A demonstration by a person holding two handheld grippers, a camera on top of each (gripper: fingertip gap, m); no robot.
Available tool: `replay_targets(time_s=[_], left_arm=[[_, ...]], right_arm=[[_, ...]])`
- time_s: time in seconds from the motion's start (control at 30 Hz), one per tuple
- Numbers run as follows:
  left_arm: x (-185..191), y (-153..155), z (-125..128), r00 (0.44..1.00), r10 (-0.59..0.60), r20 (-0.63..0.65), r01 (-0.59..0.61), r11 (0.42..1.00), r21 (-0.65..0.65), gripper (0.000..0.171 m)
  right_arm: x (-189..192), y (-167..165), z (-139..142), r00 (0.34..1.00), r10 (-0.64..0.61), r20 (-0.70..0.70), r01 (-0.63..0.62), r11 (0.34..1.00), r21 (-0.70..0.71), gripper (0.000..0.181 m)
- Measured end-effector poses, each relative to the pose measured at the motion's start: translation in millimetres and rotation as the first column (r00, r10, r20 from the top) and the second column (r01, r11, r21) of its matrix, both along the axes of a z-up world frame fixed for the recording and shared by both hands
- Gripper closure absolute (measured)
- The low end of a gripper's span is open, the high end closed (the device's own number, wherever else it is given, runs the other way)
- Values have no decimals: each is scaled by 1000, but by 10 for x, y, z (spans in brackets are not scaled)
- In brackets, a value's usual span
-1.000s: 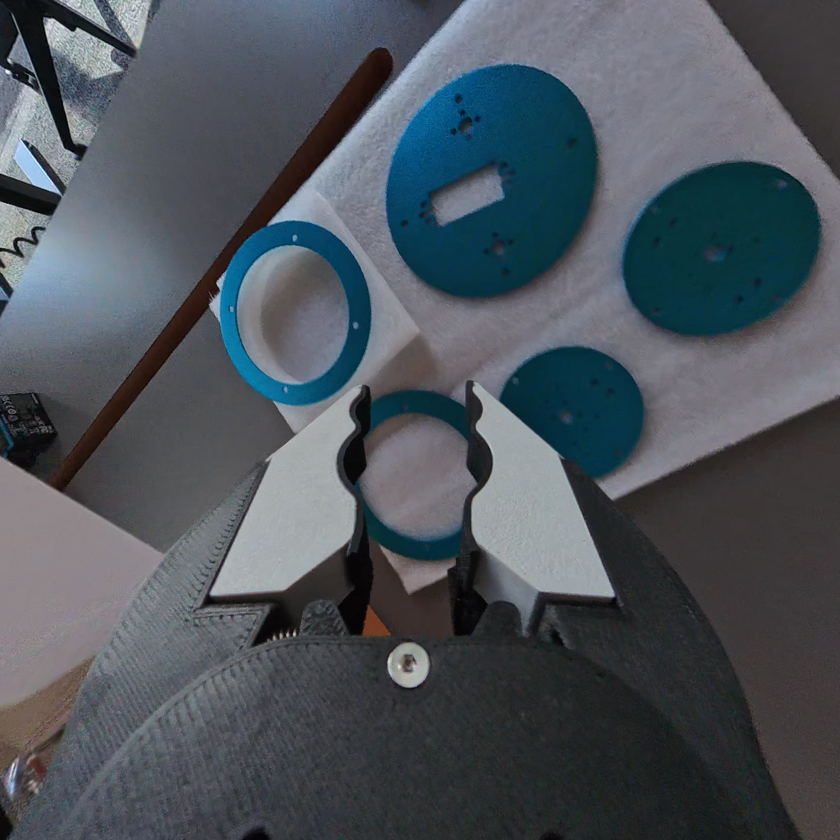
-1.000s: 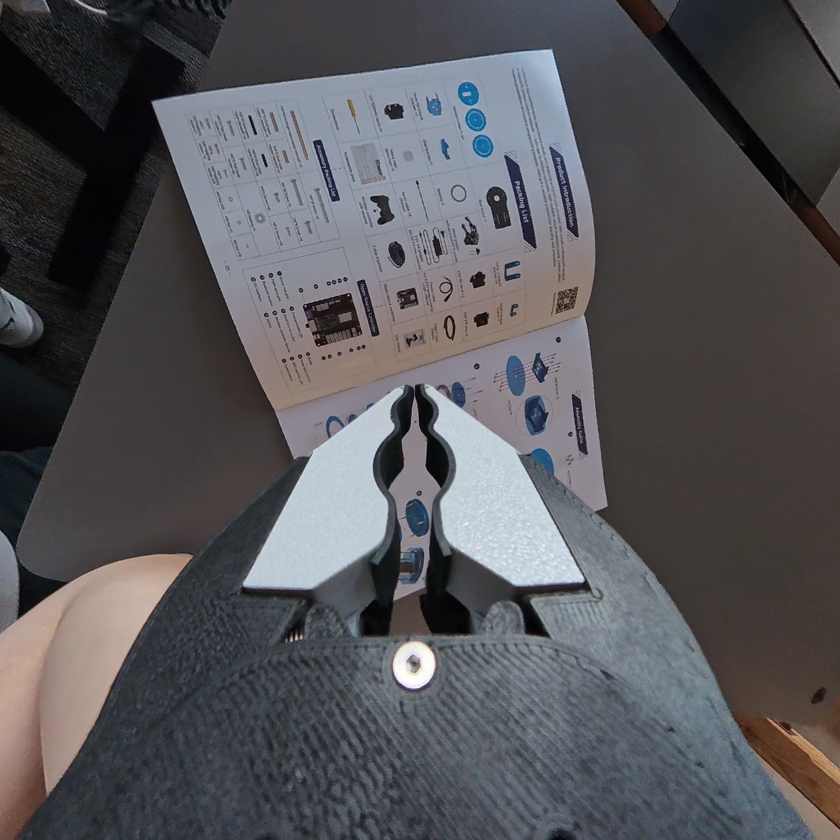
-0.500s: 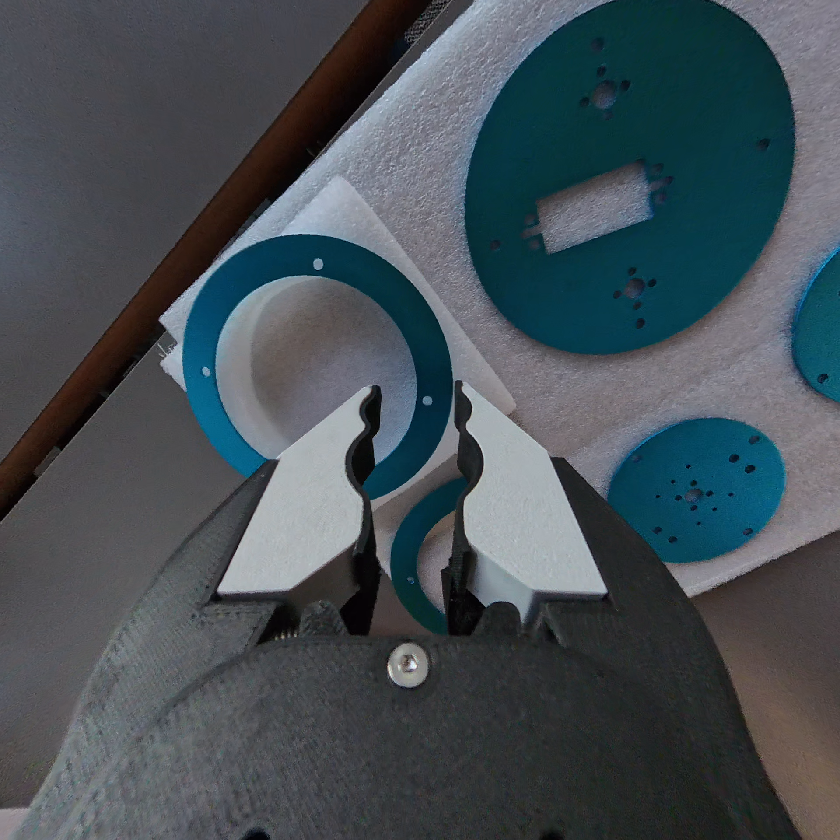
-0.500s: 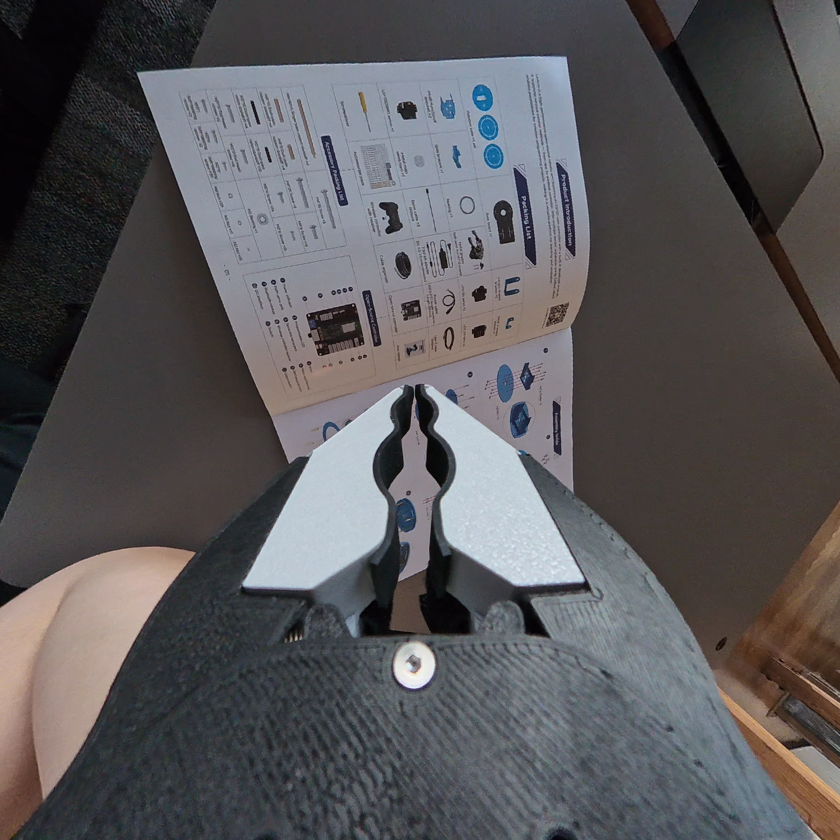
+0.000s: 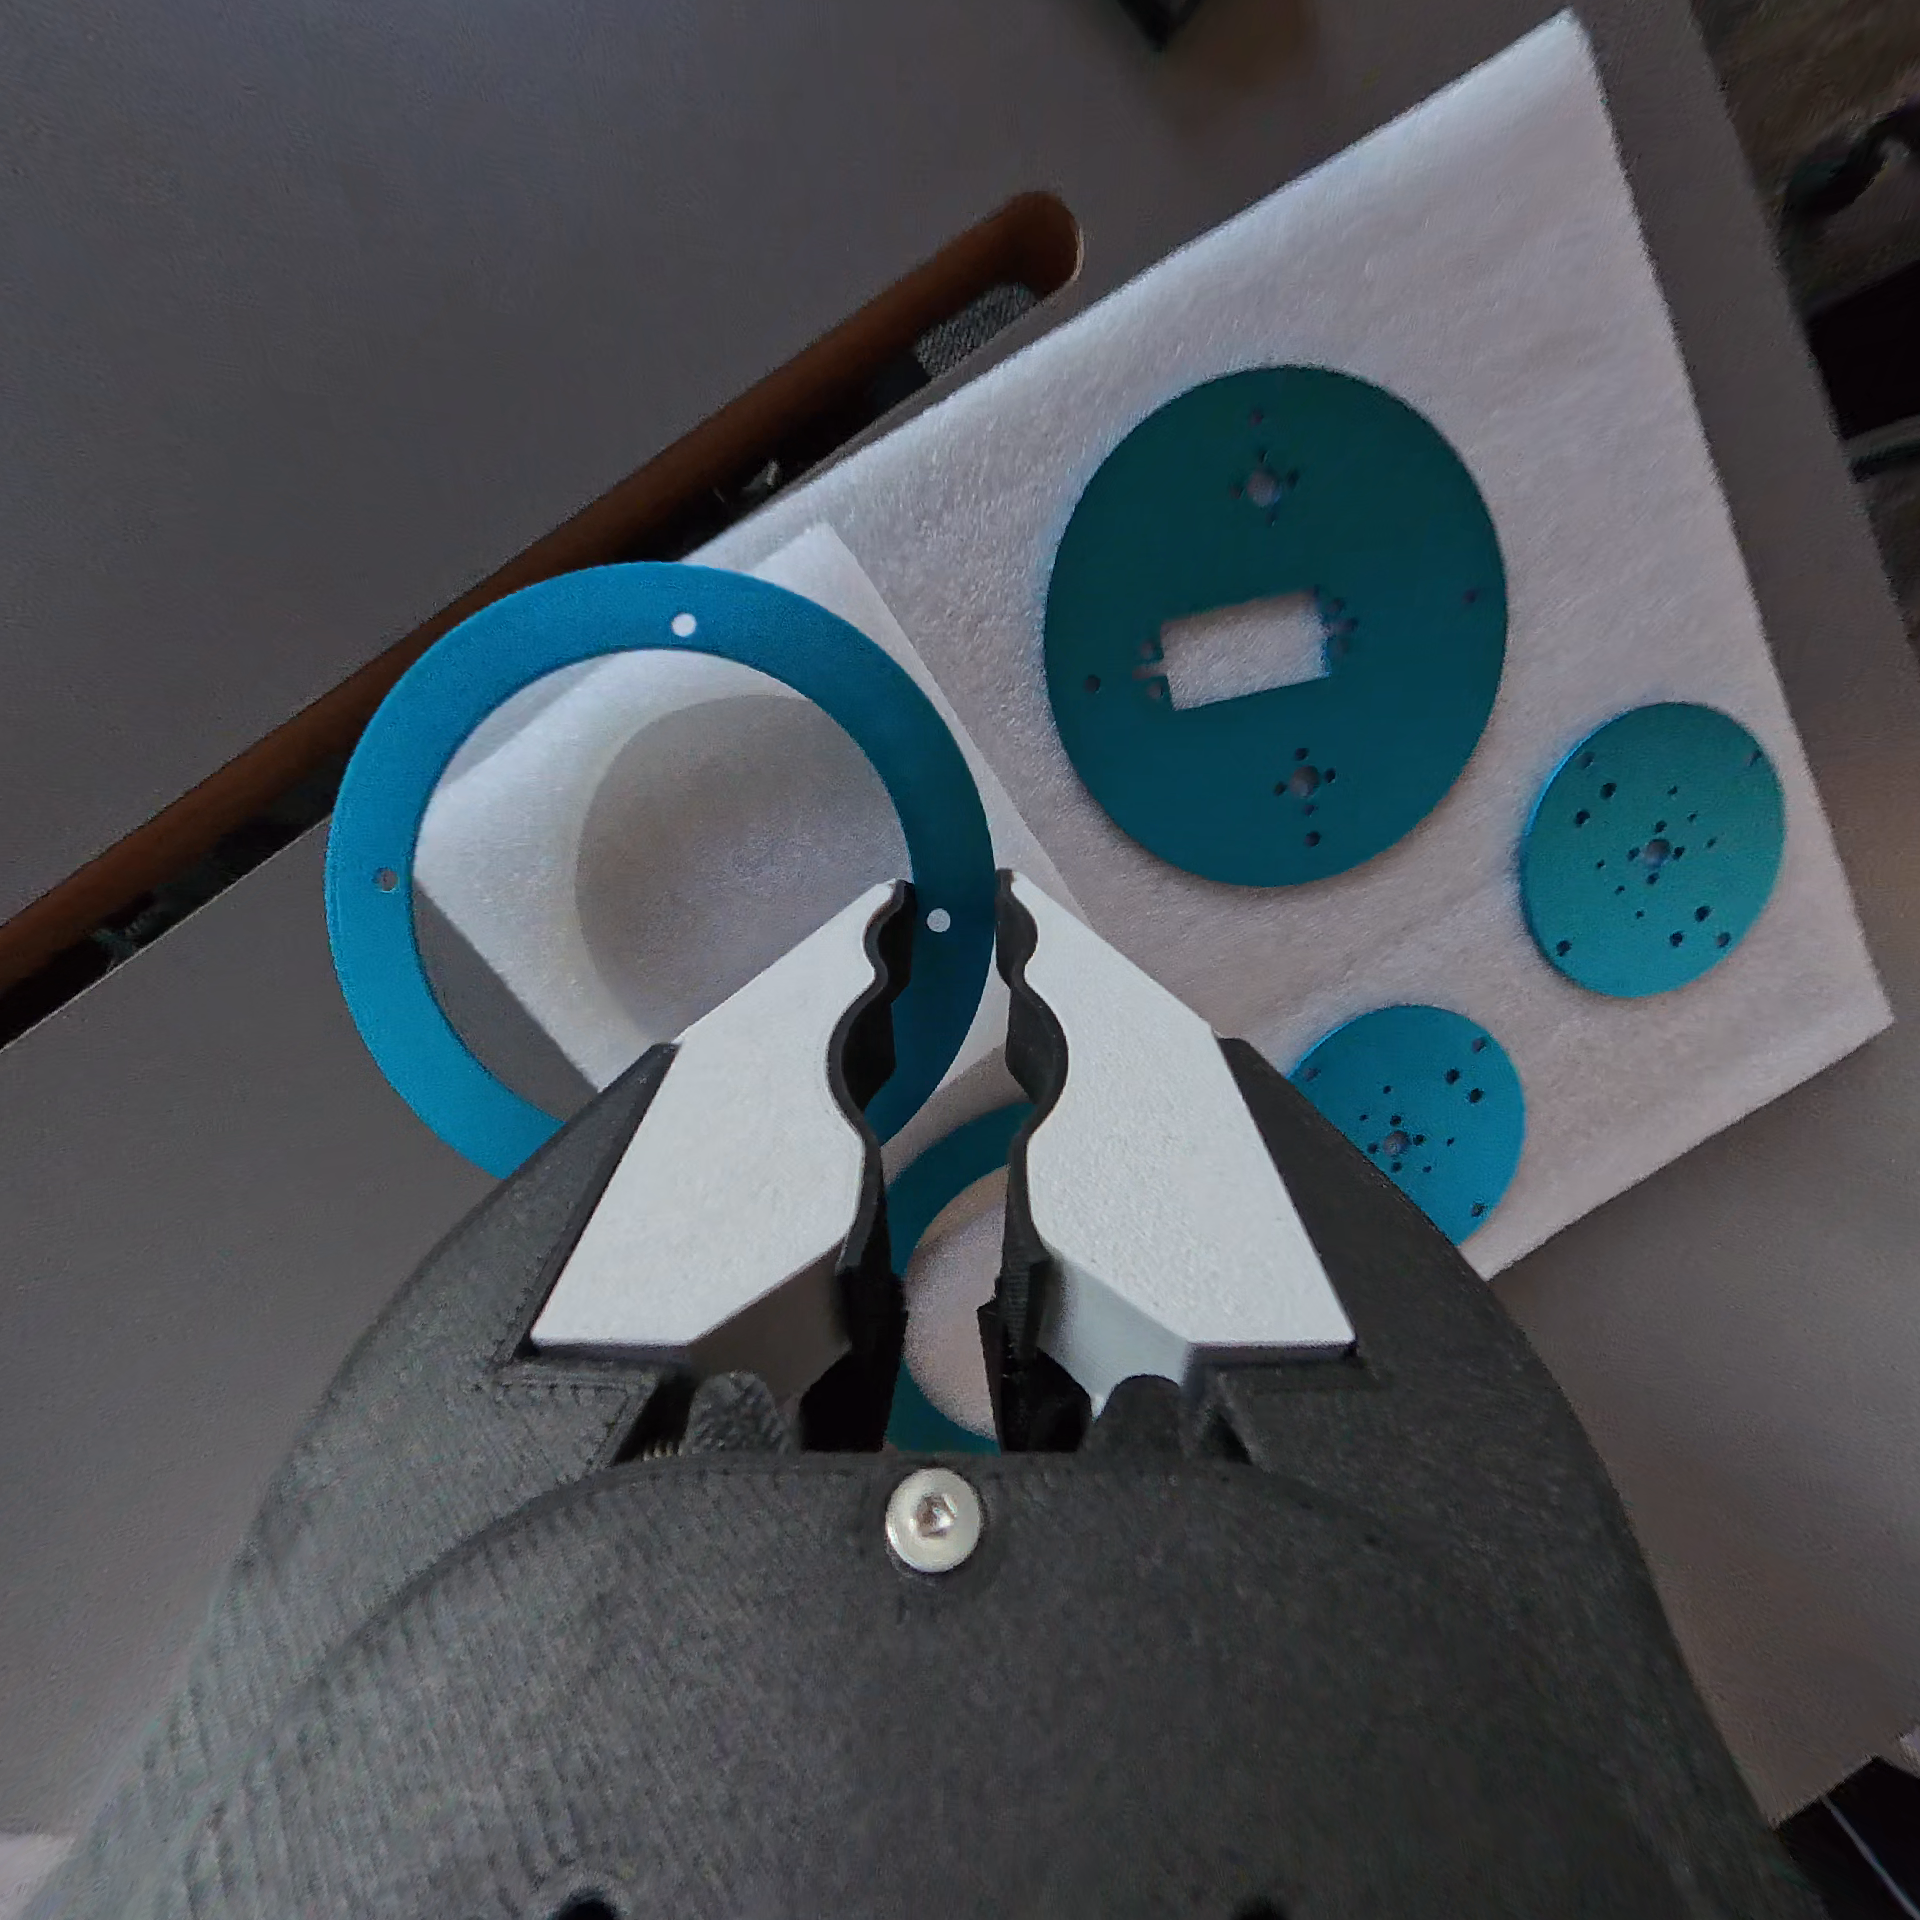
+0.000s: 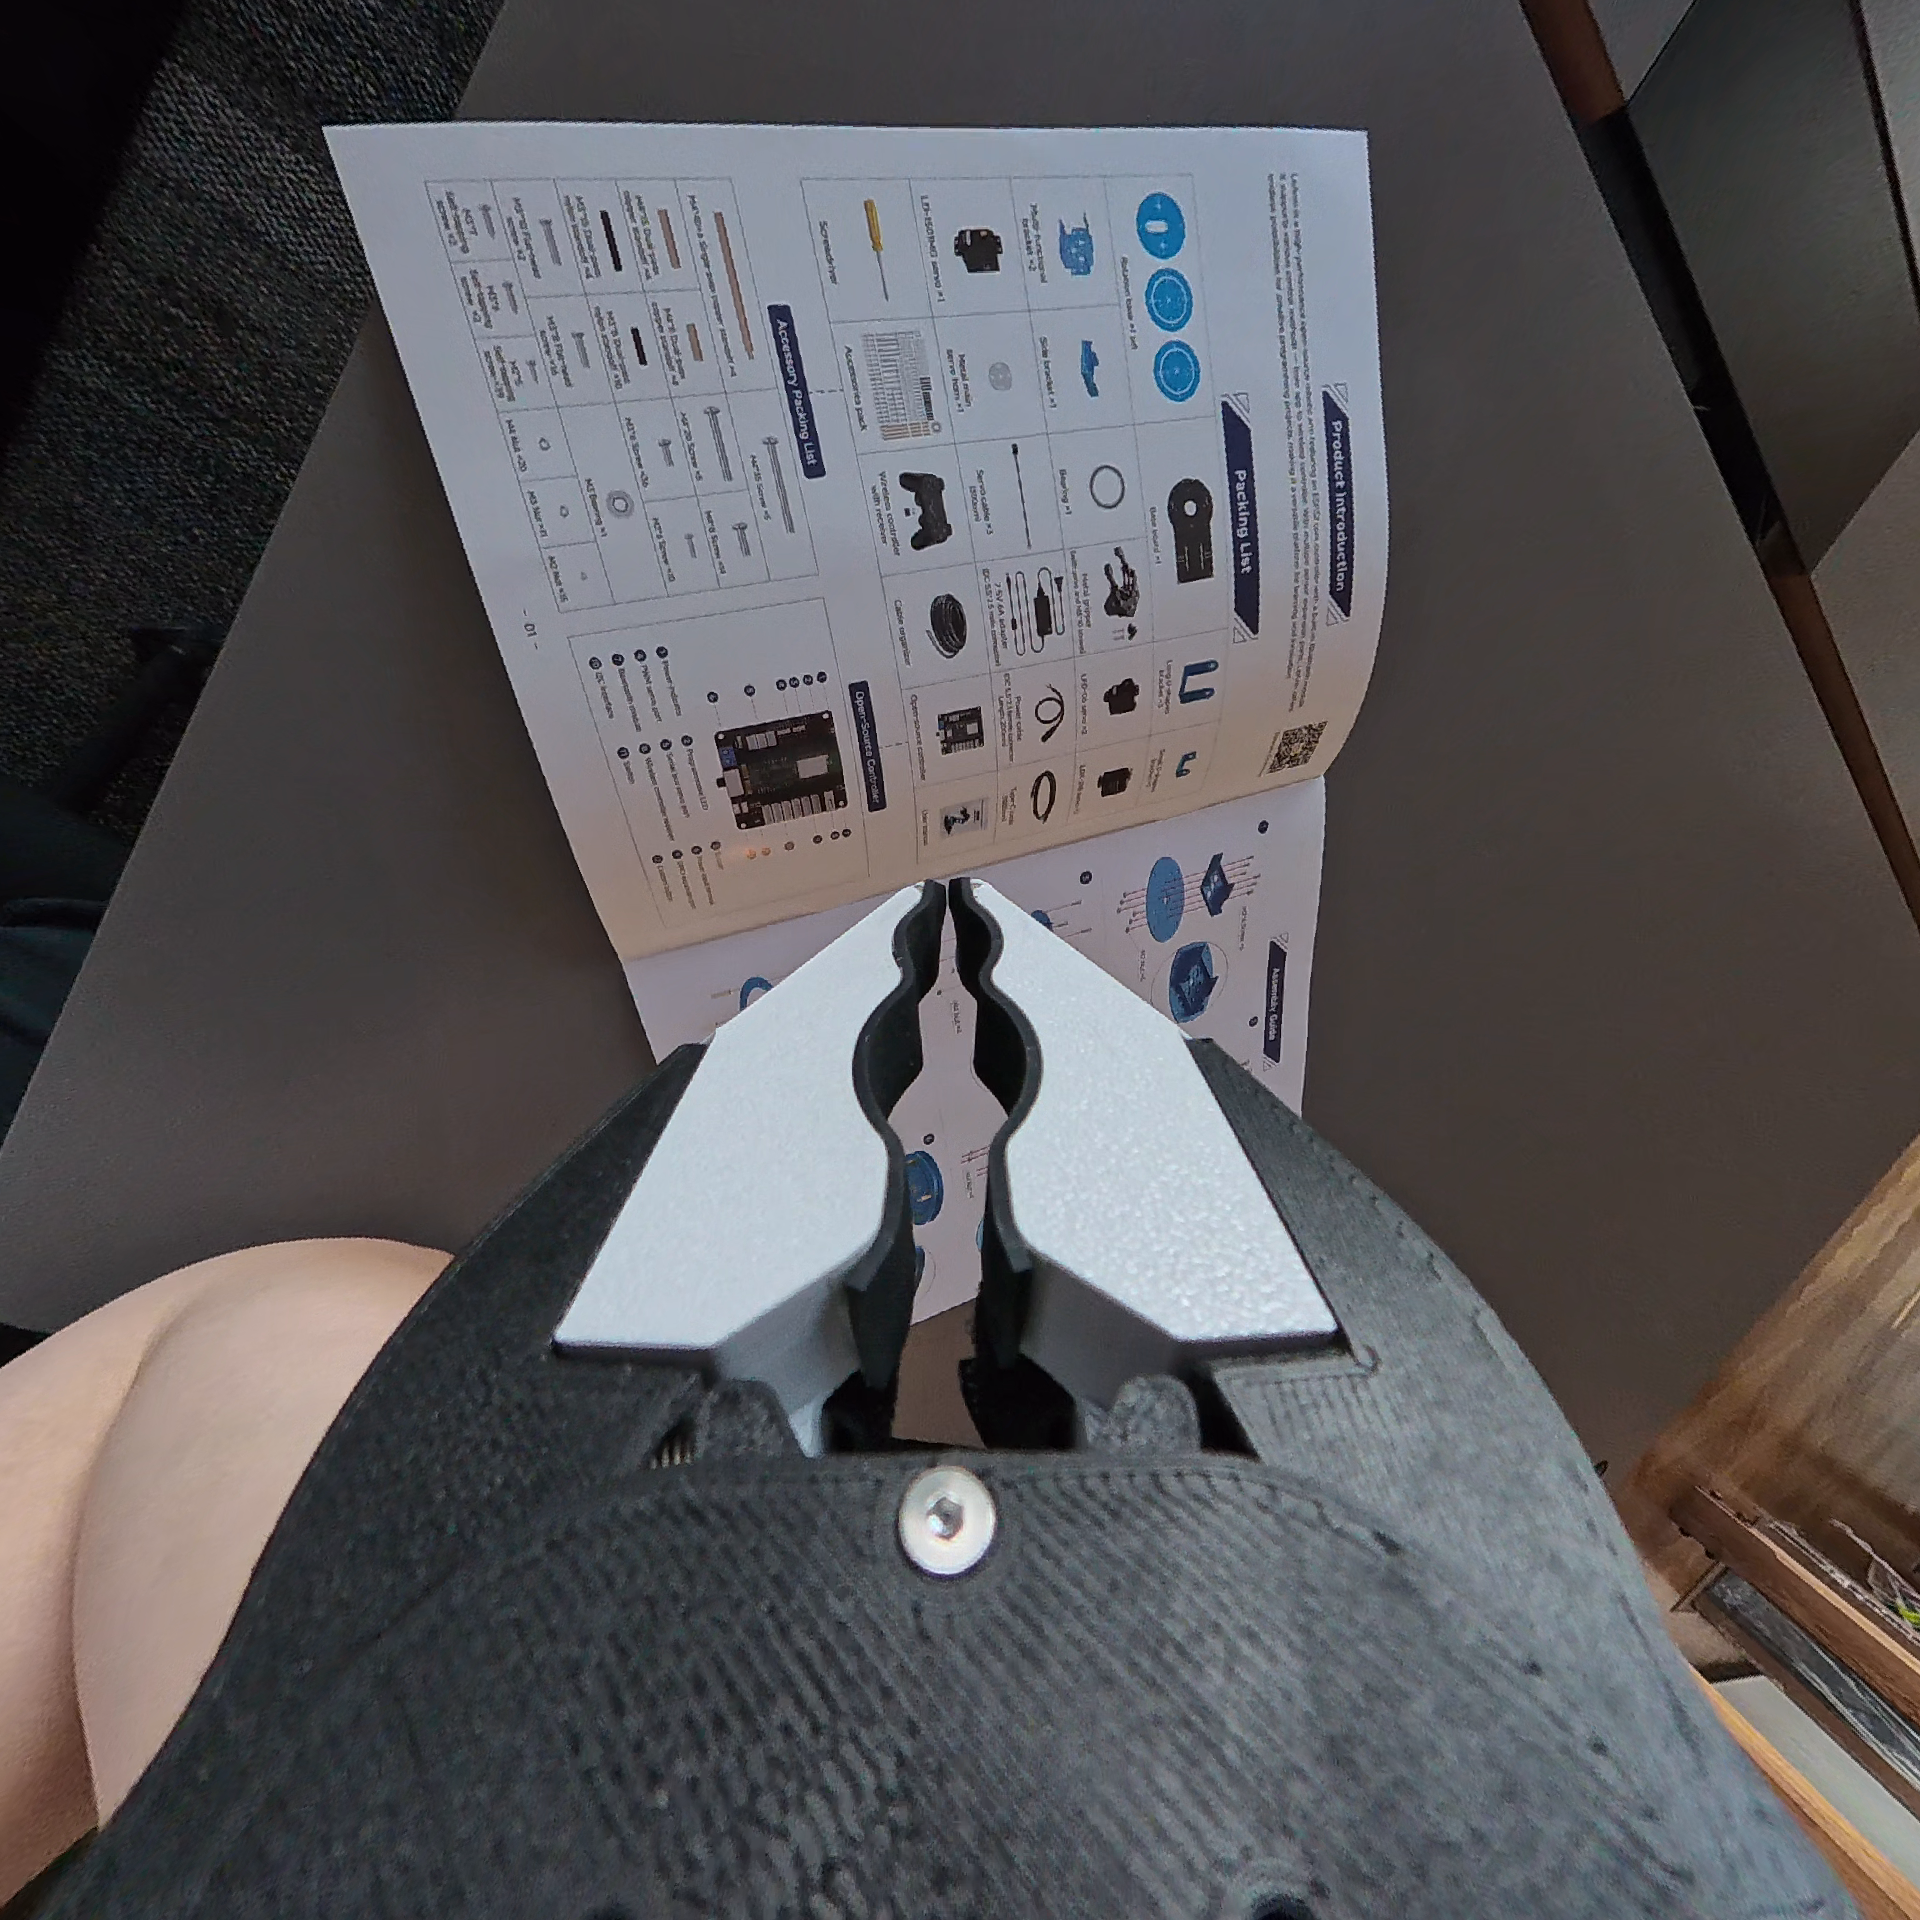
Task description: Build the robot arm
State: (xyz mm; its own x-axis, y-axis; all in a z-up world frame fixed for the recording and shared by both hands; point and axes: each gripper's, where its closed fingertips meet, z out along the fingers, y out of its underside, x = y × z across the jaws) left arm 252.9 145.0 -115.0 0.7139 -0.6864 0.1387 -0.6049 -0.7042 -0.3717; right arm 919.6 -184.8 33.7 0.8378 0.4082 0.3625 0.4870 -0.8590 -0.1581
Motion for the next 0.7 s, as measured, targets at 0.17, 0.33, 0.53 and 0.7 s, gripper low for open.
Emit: replay_targets(time_s=[0.17,0.33,0.53,0.7], left_arm=[[54,-117,457,992,45,121,-54,996,72,157],[243,-844,671,985,-32,172,10,992,128,157],[331,-1690,331,989,-139,50,132,982,134,157],[608,-1796,18,970,-242,28,236,961,145,157]], right_arm=[[-43,71,-1,1000,23,9,-23,1000,4,180],[-508,356,-27,980,200,14,-200,979,29,180],[-2970,1239,-133,585,750,-308,-684,661,309,169],[-4437,2219,-292,505,800,-322,-709,598,374,169]])
